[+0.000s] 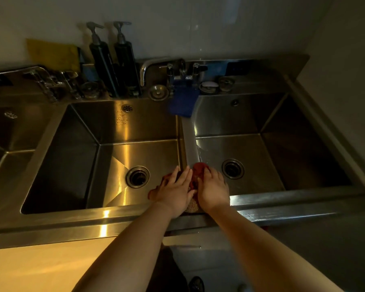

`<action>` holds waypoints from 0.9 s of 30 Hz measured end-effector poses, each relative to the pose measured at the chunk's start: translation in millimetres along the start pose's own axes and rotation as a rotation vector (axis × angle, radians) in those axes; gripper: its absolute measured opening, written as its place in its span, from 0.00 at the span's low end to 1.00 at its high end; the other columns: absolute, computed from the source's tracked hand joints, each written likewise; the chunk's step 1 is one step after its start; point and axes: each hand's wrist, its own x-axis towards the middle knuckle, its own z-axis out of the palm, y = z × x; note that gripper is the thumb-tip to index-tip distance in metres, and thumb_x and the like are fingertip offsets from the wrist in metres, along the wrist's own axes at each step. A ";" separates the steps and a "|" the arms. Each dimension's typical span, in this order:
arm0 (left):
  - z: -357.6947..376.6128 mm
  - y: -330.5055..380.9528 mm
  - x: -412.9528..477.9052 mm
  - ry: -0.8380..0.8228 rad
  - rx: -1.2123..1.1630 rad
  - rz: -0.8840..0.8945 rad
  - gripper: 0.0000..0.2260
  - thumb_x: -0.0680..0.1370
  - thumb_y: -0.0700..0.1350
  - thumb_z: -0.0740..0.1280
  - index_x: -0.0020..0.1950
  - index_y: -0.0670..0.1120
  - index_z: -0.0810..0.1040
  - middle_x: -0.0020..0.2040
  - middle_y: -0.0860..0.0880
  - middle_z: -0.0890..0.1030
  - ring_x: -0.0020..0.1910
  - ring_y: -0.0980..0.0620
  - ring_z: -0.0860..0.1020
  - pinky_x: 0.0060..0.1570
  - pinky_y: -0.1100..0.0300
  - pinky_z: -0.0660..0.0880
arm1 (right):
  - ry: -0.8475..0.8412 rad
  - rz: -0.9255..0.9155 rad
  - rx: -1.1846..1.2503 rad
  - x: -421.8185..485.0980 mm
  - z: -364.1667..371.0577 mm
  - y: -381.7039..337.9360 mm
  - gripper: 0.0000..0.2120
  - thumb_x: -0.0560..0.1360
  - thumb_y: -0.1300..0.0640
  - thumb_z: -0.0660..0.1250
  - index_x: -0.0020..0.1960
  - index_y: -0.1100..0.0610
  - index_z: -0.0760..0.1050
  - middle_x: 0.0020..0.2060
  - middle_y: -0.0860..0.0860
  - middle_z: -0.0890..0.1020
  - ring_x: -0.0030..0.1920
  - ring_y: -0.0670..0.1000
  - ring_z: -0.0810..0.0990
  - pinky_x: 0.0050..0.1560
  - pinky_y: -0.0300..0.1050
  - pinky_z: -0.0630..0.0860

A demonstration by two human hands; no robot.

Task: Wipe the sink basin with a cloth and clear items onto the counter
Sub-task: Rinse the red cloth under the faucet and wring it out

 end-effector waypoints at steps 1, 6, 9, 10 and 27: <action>-0.7 -0.9 3.1 0.003 -0.014 0.003 0.27 0.82 0.57 0.47 0.76 0.52 0.38 0.76 0.58 0.36 0.74 0.52 0.33 0.74 0.44 0.47 | 0.002 0.000 0.015 3.5 -0.7 -0.5 0.24 0.80 0.50 0.50 0.73 0.57 0.59 0.71 0.55 0.65 0.70 0.56 0.61 0.68 0.56 0.63; -10.8 -5.7 22.7 0.033 -0.016 0.000 0.27 0.82 0.55 0.48 0.76 0.51 0.39 0.77 0.56 0.37 0.75 0.50 0.34 0.74 0.48 0.47 | -0.012 -0.003 0.033 26.5 -5.3 -4.5 0.24 0.80 0.50 0.53 0.74 0.57 0.58 0.72 0.55 0.63 0.71 0.56 0.60 0.69 0.56 0.62; -16.8 -9.6 30.7 0.028 -0.001 0.015 0.27 0.82 0.54 0.49 0.77 0.51 0.39 0.77 0.56 0.38 0.75 0.50 0.35 0.74 0.47 0.48 | -0.020 0.009 0.052 37.3 -5.7 -6.4 0.23 0.81 0.49 0.50 0.73 0.56 0.60 0.71 0.54 0.64 0.71 0.55 0.61 0.68 0.55 0.64; -19.2 -10.4 33.4 0.023 -0.012 0.011 0.27 0.82 0.54 0.49 0.77 0.51 0.39 0.77 0.56 0.38 0.75 0.50 0.35 0.74 0.46 0.48 | -0.019 0.010 0.047 41.5 -6.1 -7.2 0.22 0.81 0.49 0.49 0.73 0.56 0.60 0.71 0.54 0.65 0.70 0.55 0.62 0.67 0.55 0.64; -64.2 -35.5 104.3 -0.013 0.008 0.013 0.27 0.82 0.54 0.47 0.76 0.51 0.38 0.77 0.55 0.37 0.75 0.49 0.35 0.74 0.49 0.47 | 0.060 0.045 0.104 120.0 -9.4 -22.7 0.21 0.80 0.50 0.51 0.71 0.55 0.63 0.70 0.53 0.67 0.69 0.54 0.64 0.66 0.54 0.66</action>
